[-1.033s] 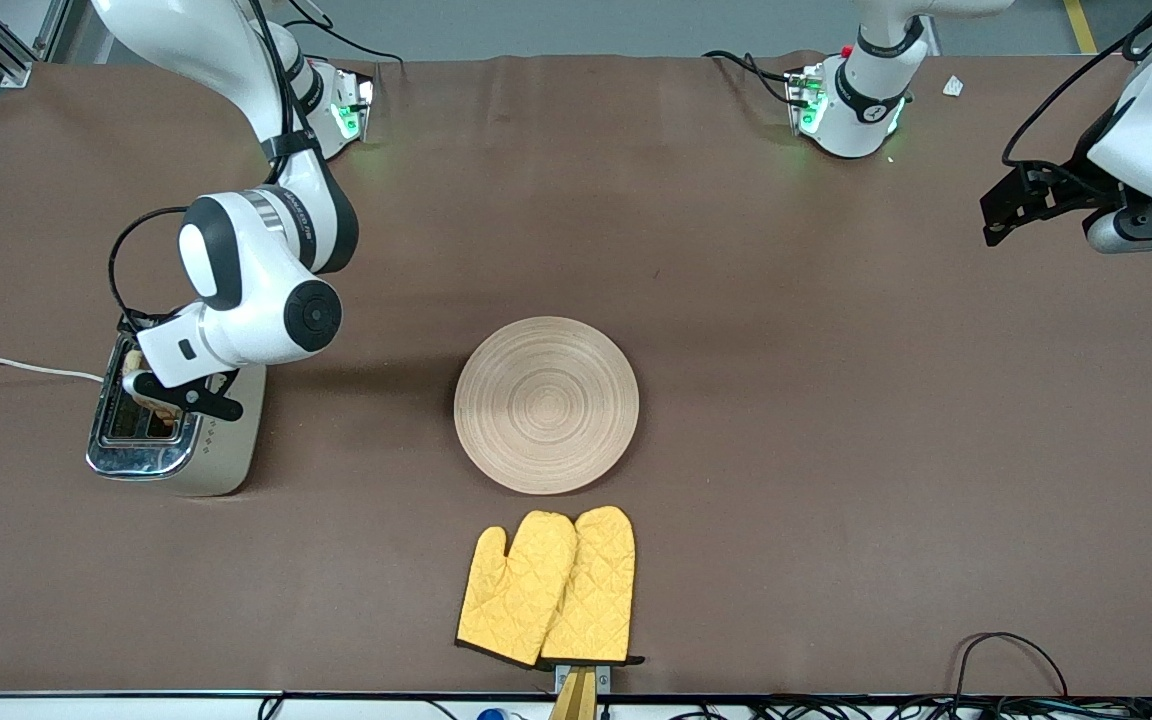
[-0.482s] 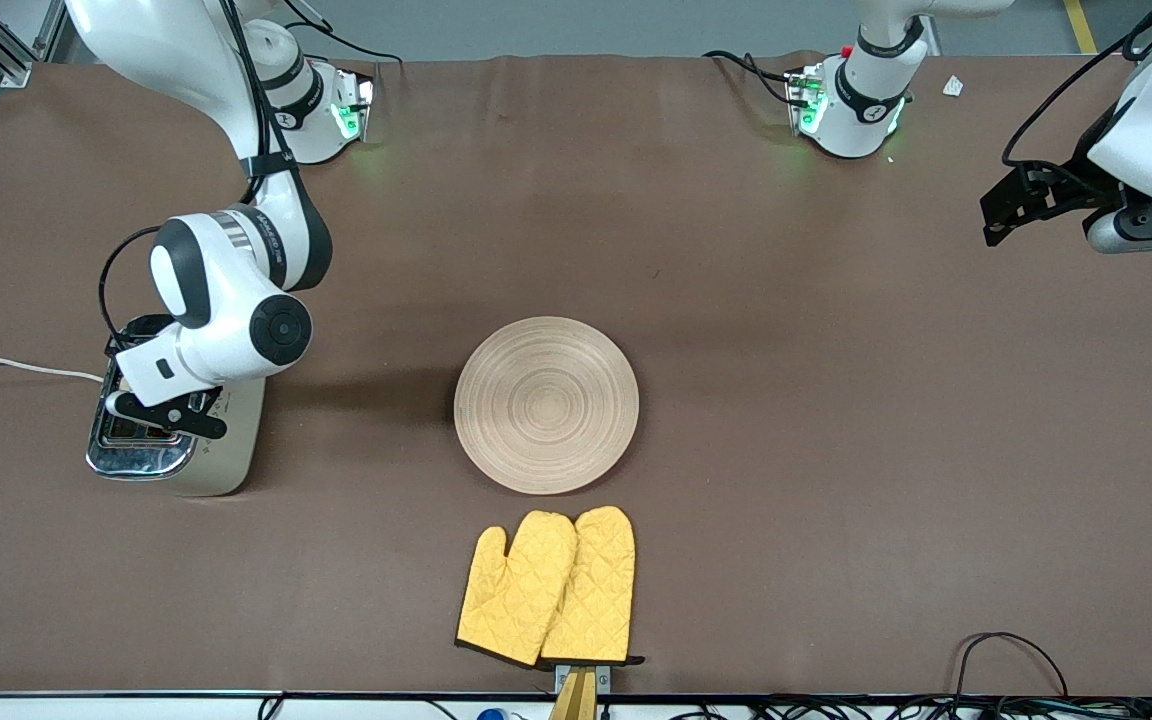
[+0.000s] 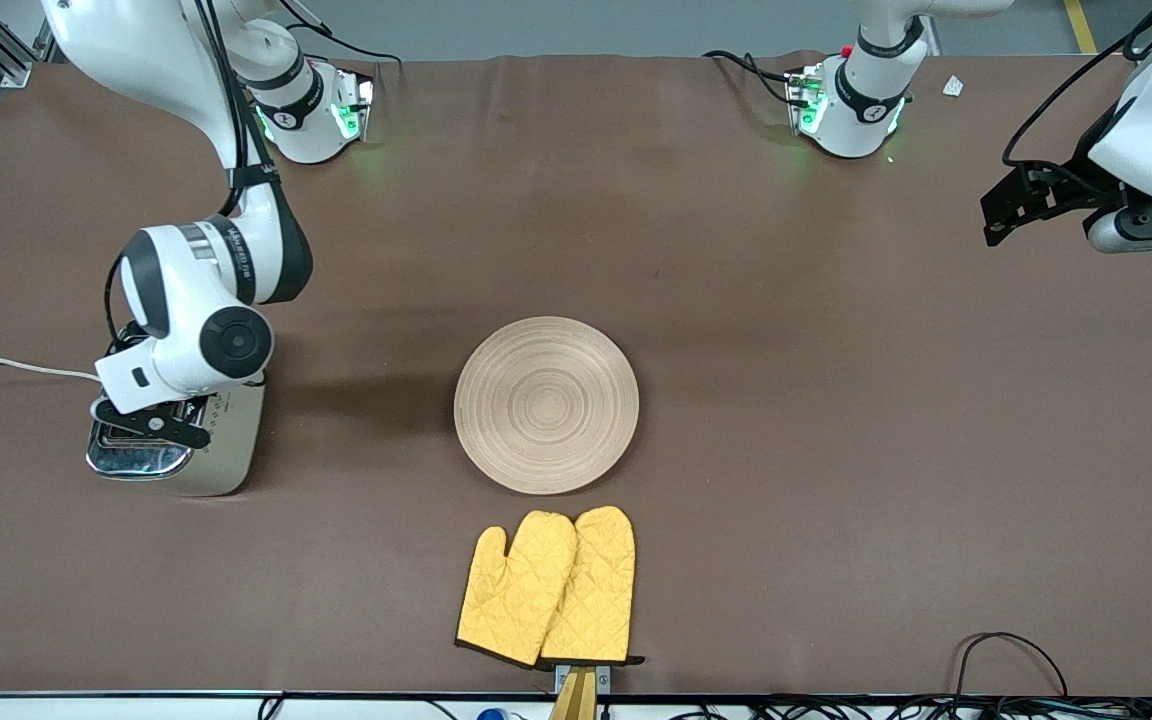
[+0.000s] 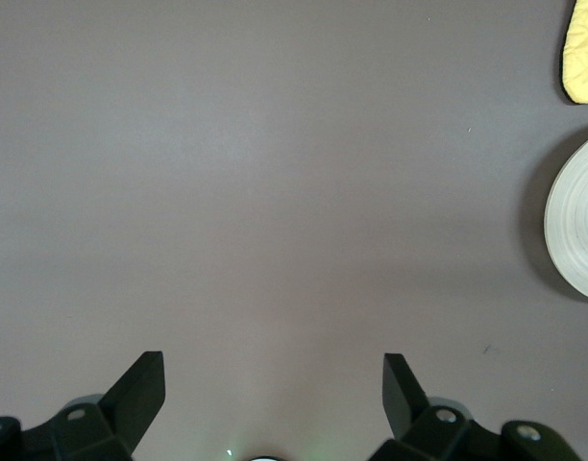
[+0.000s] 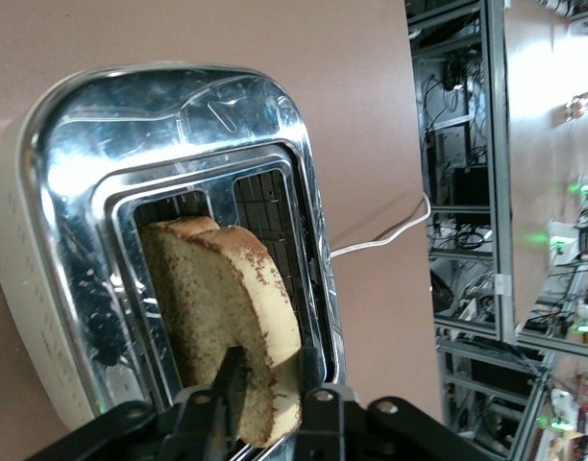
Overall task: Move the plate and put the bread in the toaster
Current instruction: 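Open the right gripper to release the bread in the slot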
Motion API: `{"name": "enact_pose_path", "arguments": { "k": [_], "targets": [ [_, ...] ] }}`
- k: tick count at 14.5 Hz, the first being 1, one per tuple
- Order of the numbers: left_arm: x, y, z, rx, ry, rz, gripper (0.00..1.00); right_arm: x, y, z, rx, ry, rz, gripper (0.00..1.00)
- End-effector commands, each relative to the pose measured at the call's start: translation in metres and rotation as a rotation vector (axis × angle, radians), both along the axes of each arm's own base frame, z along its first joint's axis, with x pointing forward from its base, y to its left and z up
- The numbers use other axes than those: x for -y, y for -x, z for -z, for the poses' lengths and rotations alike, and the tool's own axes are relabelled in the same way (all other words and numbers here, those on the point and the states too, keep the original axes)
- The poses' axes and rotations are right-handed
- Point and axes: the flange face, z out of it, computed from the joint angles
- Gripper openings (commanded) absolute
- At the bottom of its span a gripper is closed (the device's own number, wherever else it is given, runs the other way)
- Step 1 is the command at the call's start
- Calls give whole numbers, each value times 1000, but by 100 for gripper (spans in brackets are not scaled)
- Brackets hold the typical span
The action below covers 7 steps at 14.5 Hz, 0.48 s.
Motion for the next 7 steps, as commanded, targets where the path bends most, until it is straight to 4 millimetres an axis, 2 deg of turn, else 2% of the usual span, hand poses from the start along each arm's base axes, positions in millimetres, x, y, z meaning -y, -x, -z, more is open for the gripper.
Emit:
{"name": "enact_pose_path", "arguments": {
  "k": [1, 4, 7],
  "targets": [
    [-2, -2, -6, 11, -4, 19, 100, -4, -8, -17, 30, -91, 52, 99],
    [-2, -2, -6, 10, -4, 19, 100, -9, -4, -39, -14, -198, 45, 100],
    [-4, -2, -6, 10, -4, 16, 100, 4, -1, -83, 34, -370, 116, 100]
  ]
}}
